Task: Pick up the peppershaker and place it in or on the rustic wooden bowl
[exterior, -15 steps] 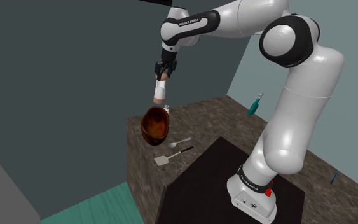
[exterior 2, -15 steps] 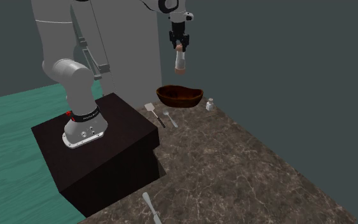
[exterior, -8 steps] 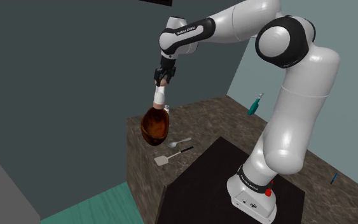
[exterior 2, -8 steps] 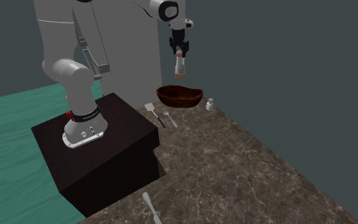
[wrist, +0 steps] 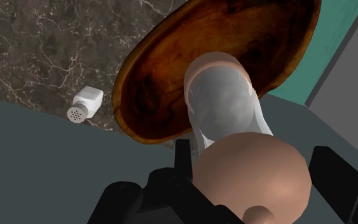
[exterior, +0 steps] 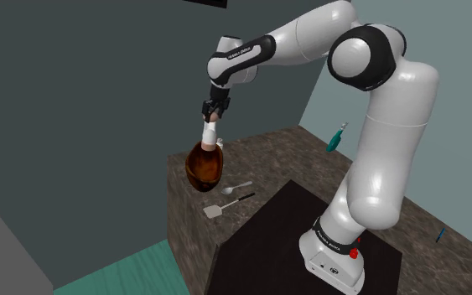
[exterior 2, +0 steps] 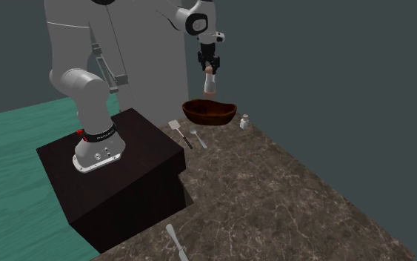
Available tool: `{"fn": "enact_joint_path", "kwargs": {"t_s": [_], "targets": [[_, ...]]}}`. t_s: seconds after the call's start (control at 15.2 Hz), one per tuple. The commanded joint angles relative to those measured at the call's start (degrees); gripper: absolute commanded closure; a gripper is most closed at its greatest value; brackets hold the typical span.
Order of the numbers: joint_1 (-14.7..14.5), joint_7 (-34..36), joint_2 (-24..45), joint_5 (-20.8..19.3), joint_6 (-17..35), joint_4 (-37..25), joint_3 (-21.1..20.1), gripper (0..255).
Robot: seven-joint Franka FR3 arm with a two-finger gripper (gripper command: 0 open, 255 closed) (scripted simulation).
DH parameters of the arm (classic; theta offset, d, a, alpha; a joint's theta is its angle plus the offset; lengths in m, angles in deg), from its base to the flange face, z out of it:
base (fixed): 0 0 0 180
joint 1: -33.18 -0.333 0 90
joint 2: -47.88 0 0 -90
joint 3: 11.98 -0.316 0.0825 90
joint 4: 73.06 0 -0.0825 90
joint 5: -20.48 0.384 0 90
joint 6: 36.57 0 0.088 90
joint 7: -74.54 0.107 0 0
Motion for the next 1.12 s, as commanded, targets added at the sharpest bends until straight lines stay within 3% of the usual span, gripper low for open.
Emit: {"fn": "enact_joint_path", "kwargs": {"t_s": [0.0,0.46,0.92,0.99,1.06], "targets": [[0.05,-0.22,0.66,0.35,1.37,0.7,-0.13,255],[0.46,-1.25,3.48,1.8,5.65,2.32,-0.7,255],[0.46,-1.25,3.47,1.8,5.65,2.32,-0.71,255],[0.46,-1.25,3.47,1.8,5.65,2.32,-0.7,0],[0.46,-1.25,3.47,1.8,5.65,2.32,-0.7,0]]}}
